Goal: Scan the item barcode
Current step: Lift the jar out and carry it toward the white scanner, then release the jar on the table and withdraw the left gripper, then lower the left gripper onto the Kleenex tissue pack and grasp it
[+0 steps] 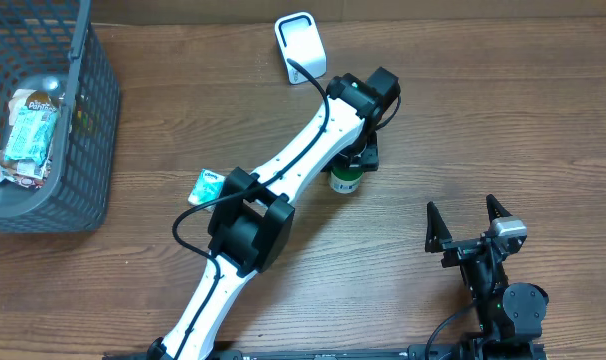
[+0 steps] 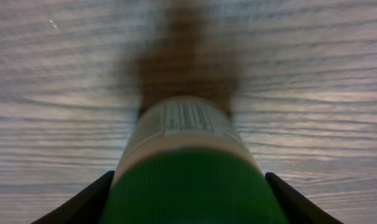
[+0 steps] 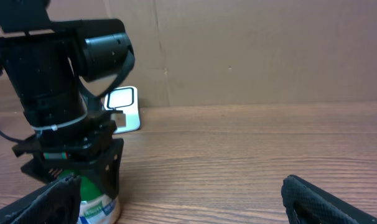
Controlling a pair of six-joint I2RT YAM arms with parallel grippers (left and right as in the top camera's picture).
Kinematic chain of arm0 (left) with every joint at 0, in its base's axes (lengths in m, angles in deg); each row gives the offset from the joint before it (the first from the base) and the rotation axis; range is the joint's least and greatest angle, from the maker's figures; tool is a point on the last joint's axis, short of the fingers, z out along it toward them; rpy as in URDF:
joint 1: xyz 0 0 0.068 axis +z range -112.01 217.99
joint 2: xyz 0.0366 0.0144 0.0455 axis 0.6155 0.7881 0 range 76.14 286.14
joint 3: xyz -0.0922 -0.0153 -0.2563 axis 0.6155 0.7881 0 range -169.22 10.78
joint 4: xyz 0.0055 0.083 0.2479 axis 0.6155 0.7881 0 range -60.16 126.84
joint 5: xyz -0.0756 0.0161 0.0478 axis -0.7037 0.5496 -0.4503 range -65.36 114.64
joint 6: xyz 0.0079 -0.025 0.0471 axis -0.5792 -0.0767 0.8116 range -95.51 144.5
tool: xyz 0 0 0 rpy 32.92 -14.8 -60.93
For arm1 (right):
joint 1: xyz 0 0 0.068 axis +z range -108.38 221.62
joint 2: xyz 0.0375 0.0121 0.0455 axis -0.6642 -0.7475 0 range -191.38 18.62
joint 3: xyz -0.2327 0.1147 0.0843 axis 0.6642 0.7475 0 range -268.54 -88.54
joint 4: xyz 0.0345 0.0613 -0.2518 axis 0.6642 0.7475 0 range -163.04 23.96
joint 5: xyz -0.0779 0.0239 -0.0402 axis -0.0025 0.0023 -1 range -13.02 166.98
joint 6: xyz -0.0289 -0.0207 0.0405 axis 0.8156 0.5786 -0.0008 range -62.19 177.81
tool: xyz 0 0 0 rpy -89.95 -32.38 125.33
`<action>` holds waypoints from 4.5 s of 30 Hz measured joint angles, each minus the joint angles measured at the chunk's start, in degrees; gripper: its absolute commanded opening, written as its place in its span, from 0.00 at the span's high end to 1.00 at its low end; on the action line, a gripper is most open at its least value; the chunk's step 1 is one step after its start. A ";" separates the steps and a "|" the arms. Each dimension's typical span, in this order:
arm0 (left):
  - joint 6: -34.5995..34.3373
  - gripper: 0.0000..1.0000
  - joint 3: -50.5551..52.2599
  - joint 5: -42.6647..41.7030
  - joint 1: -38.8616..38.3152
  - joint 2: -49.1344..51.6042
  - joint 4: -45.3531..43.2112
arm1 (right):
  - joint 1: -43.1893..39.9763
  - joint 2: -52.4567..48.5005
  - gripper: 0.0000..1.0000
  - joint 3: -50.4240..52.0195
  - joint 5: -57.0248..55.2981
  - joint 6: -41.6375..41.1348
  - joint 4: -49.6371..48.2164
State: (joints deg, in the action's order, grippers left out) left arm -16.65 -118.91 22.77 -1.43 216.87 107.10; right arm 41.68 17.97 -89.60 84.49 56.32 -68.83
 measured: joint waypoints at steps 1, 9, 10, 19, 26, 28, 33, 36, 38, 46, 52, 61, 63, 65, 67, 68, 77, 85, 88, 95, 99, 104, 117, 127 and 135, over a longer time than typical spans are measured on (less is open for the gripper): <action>-0.85 0.11 0.00 0.00 -0.07 0.00 -0.26 | 0.00 0.00 0.00 0.00 0.00 0.00 -0.02; 4.61 0.02 0.00 0.00 -0.24 0.24 -0.79 | 0.00 0.00 0.00 0.00 -0.02 0.00 -0.04; 6.67 0.06 0.00 -0.02 -0.24 0.24 -0.72 | 0.00 0.00 0.00 0.00 0.00 0.02 -0.04; 20.06 0.46 -0.20 -0.02 -0.22 0.24 0.87 | 0.00 0.00 0.00 0.00 0.00 -0.02 -0.02; 21.44 0.50 -0.57 0.00 -0.22 0.24 1.11 | -0.02 0.00 0.00 0.00 0.00 0.00 0.00; 19.98 0.47 -0.57 0.02 -0.22 0.24 1.14 | 0.00 0.00 0.00 0.00 -0.02 0.00 -0.04; 16.83 0.29 -0.57 0.00 -0.22 0.24 1.18 | 0.00 0.00 0.00 0.00 -0.02 -0.04 -0.04; 16.35 0.08 -0.59 0.02 -0.22 0.26 1.55 | 0.00 0.00 0.00 0.00 -0.02 0.02 -0.04; 16.55 0.03 -1.11 -0.02 -0.20 0.26 2.51 | 0.00 0.00 0.00 0.00 -0.02 -0.02 -0.02; 20.41 0.00 -14.21 0.92 0.79 0.52 12.35 | 0.00 0.02 0.00 0.00 0.00 0.00 0.00; 23.41 0.15 -27.23 2.34 2.73 0.35 19.19 | 0.00 0.00 0.00 0.00 -0.02 0.00 0.00; 25.14 0.46 -27.98 2.69 10.16 -2.23 19.41 | -0.02 0.00 0.00 0.00 -0.02 -0.02 -0.02; 25.11 0.46 -27.96 2.43 12.11 -3.43 19.41 | 0.00 0.00 0.00 0.00 -0.02 0.00 -0.04; 25.11 0.46 -27.30 2.12 14.14 -5.25 19.39 | -0.02 0.00 0.00 0.00 0.00 -0.02 -0.02; 25.11 0.46 -25.24 2.08 15.87 -7.72 19.37 | -0.02 0.00 0.00 0.00 0.00 0.02 -0.04; 25.09 0.45 -23.32 2.12 16.61 -9.38 19.23 | 0.00 0.02 0.00 0.00 -0.02 0.00 -0.02; 23.19 0.40 3.65 7.34 22.69 -23.43 19.41 | 0.00 0.00 0.00 0.00 0.00 0.00 -0.02; 20.13 0.50 23.23 10.34 31.12 -25.35 16.35 | 0.00 0.00 0.00 0.00 -0.02 0.00 0.02; 20.00 0.56 29.09 11.67 32.94 -25.35 12.24 | 0.00 0.00 0.00 0.00 -0.02 0.00 0.00; 19.10 0.83 40.24 17.84 33.29 -25.38 3.13 | -0.02 0.00 0.00 0.00 0.00 0.02 -0.02; 18.23 0.96 45.22 21.18 33.31 -25.38 -4.22 | 0.00 0.02 0.00 0.00 0.00 0.02 -0.02; 18.23 0.96 51.21 22.53 33.55 -25.64 -15.34 | 0.00 0.02 0.00 0.00 -0.02 0.00 0.00; 29.00 0.91 52.74 -3.72 33.90 -25.64 -14.95 | 0.00 0.00 0.00 0.00 -0.02 0.00 -0.02; 26.38 0.74 45.00 -6.12 34.34 -25.64 -9.25 | 0.00 0.00 0.00 0.00 -0.02 0.00 0.02; 19.23 0.69 45.66 -6.10 34.34 -25.64 -9.64 | -0.02 0.00 0.00 0.00 -0.02 0.02 -0.04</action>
State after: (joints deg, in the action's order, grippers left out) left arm 2.58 -73.25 16.68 32.91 191.23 97.46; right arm 41.66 17.97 -89.60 84.46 56.34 -68.88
